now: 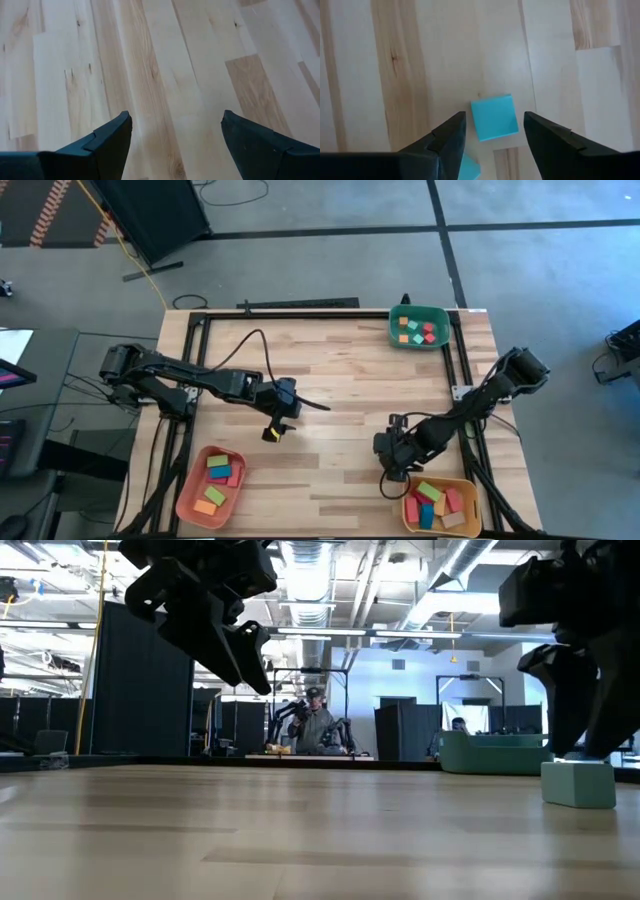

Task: Sort blocks by size
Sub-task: Put the small blue square block into the blue bin

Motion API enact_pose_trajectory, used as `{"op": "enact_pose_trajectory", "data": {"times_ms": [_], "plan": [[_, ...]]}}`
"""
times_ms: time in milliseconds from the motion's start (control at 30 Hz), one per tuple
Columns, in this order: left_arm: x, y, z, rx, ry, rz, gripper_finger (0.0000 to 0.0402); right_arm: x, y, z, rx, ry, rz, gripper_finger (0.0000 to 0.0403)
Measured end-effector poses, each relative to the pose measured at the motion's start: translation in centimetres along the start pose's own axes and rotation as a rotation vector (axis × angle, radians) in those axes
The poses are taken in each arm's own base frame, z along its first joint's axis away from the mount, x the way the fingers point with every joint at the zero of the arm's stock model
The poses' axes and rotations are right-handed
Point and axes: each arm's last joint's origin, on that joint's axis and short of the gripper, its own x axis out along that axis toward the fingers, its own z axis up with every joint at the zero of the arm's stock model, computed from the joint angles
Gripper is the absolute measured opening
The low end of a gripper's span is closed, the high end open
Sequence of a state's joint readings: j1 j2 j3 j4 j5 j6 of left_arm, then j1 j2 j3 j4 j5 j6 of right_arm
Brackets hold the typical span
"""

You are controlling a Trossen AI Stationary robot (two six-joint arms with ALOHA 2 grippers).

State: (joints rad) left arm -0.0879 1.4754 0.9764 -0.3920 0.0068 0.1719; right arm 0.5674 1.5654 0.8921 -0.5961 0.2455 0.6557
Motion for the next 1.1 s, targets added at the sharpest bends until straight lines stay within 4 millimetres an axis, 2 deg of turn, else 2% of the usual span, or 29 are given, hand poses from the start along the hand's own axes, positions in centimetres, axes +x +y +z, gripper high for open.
{"op": "enact_pose_trajectory", "data": {"times_ms": [267, 567, 733, 867, 1100], "plan": [[0.0, 0.0, 0.0, -0.008, 0.000, -0.001, 0.0292, 0.1, 0.1, 0.1, -0.033, -0.019, -0.008, 0.0251], [0.0, 0.0, 0.0, -0.011, -0.001, -0.002, 0.0292, 2.5, 0.4, -0.1, -0.069, 0.034, -0.049, 0.0251], [0.0, 0.0, 0.0, -0.011, -0.001, -0.001, 0.0292, 2.7, 0.4, -0.1, -0.068, 0.031, -0.048, 0.0248], [0.0, 0.0, 0.0, -0.011, -0.001, -0.001, 0.0292, 2.7, 0.5, -0.1, -0.067, 0.029, -0.046, 0.0226], [0.0, 0.0, 0.0, -0.011, -0.001, -0.001, 0.0292, 2.7, 0.5, 0.0, -0.066, 0.025, -0.043, 0.0158]]}}
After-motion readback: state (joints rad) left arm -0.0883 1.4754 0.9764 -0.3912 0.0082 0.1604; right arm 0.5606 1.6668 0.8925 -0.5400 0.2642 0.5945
